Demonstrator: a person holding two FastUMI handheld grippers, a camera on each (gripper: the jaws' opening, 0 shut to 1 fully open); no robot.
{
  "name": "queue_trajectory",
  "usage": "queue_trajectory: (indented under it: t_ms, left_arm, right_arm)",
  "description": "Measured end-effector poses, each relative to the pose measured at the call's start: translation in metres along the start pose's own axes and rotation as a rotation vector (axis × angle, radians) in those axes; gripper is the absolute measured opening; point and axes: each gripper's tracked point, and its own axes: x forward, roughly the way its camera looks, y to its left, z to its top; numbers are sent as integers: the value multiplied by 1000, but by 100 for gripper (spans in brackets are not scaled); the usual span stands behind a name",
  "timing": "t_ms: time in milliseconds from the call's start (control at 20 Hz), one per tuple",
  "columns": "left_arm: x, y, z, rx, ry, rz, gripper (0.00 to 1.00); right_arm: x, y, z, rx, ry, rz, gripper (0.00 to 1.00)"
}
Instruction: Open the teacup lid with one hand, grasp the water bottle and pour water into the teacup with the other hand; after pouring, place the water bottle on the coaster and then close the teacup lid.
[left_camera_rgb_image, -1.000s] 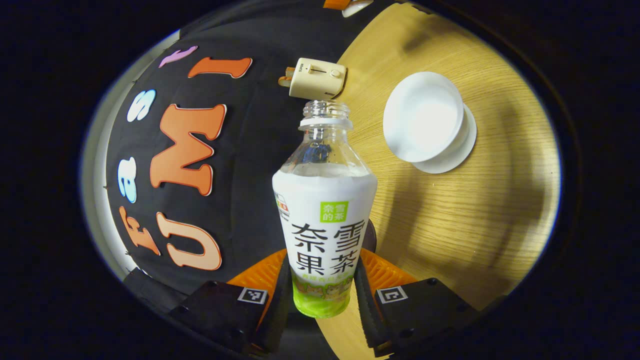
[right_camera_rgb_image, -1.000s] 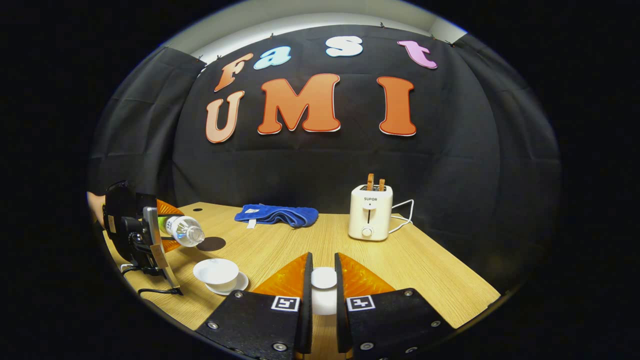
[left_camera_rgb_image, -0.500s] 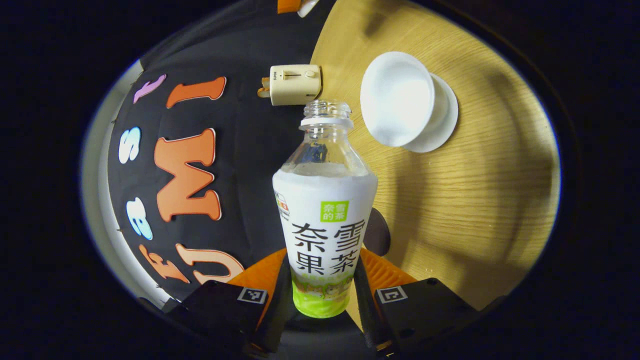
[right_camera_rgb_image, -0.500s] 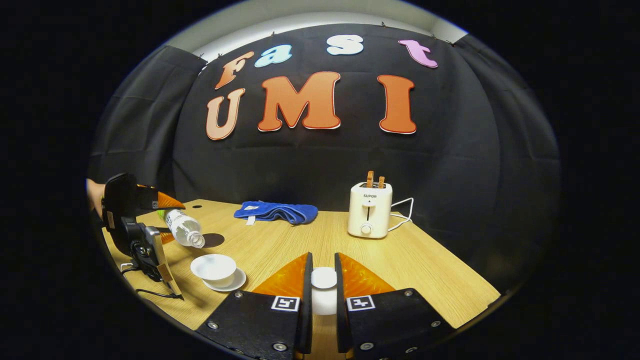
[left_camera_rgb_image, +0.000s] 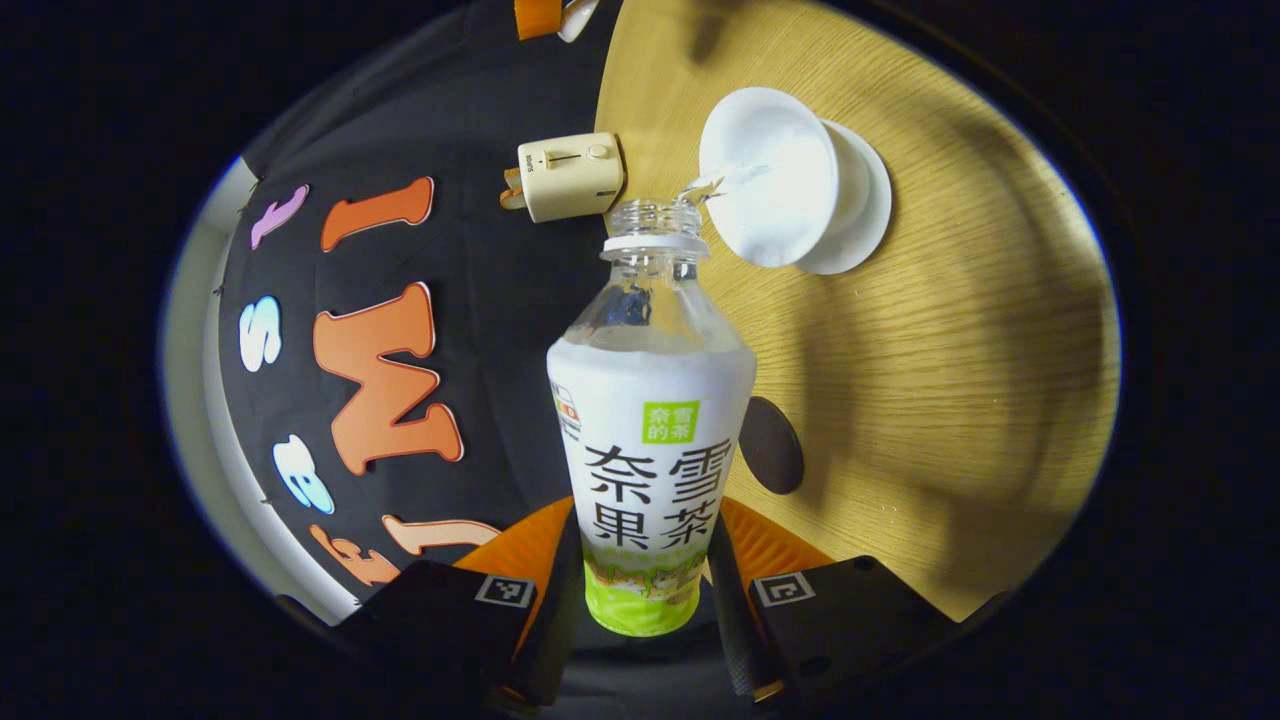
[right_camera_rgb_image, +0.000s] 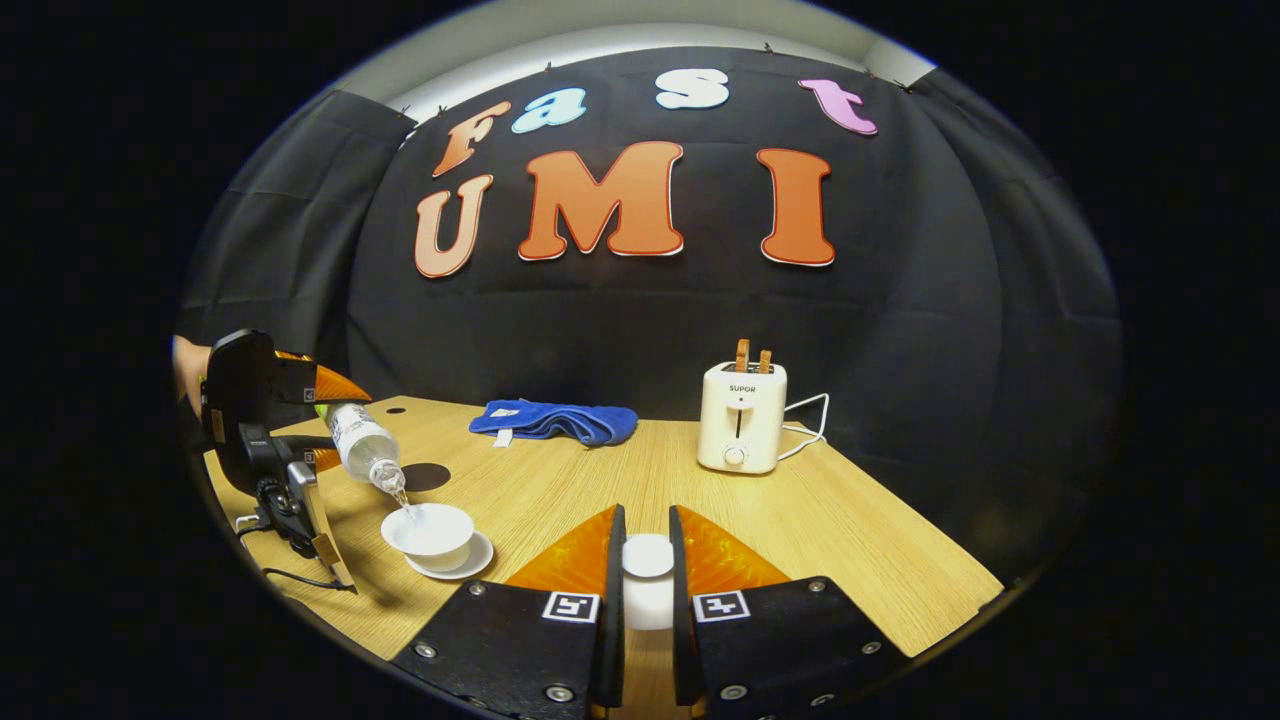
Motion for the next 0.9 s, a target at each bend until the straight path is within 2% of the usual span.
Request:
queue_trajectory:
  t_ms: [200,600,700,800,900]
  left_arm:
    - [-1,5,-3,32,3,18,65]
    - [-2,11,-4,87,2,31,62]
    - [-2,13,-3,103,-1,35,65]
    - [-1,15,-1,119,-5,37,62]
    - [-1,16,1,133,-9,37,65]
  right_arm:
    - [1,4,0,-8,1,11,20]
    - [2,11,-3,-34,5,25,20]
    - [2,10,-3,-36,4,26,20]
    - [1,9,-4,-36,6,28,20]
    - [2,9,-5,-37,8,32,20]
